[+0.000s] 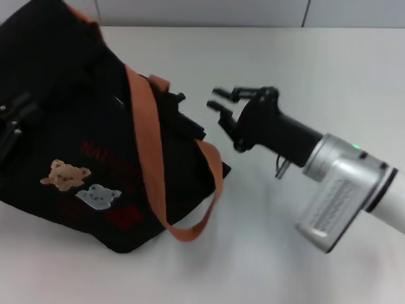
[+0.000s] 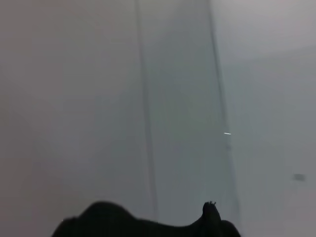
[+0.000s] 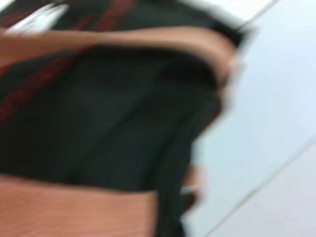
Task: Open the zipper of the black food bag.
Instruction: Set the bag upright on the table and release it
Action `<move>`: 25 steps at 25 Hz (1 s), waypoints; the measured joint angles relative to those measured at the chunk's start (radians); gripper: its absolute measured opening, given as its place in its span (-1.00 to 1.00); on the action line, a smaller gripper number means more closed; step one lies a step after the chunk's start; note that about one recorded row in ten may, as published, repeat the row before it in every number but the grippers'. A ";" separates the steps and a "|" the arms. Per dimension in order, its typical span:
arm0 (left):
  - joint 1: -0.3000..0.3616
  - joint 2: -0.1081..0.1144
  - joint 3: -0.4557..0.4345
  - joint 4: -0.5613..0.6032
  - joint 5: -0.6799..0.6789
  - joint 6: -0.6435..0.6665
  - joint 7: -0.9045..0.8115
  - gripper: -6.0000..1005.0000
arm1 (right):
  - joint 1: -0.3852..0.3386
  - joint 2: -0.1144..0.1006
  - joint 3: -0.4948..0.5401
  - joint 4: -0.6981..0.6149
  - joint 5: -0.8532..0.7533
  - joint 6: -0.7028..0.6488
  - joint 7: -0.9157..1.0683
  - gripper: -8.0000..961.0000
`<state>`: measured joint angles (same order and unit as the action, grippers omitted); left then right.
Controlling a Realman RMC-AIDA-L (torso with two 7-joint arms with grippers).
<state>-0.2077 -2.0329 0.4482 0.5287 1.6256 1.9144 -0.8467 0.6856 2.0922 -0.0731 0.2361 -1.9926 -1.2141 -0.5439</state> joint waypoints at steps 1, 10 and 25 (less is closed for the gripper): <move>0.010 -0.004 -0.016 -0.017 0.000 -0.010 0.008 -0.79 | -0.013 -0.001 0.021 -0.008 0.000 -0.047 0.034 -0.98; 0.082 -0.034 -0.063 -0.213 0.006 -0.117 0.159 -0.79 | -0.051 -0.005 0.289 -0.095 0.004 -0.223 0.432 -0.02; -0.088 -0.046 -0.061 -0.536 0.005 -0.283 0.355 -0.80 | -0.145 -0.009 0.609 -0.145 0.005 -0.305 0.787 0.31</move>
<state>-0.2960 -2.0785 0.3867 -0.0073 1.6310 1.6318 -0.4913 0.5411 2.0831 0.5356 0.0914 -1.9879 -1.5188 0.2435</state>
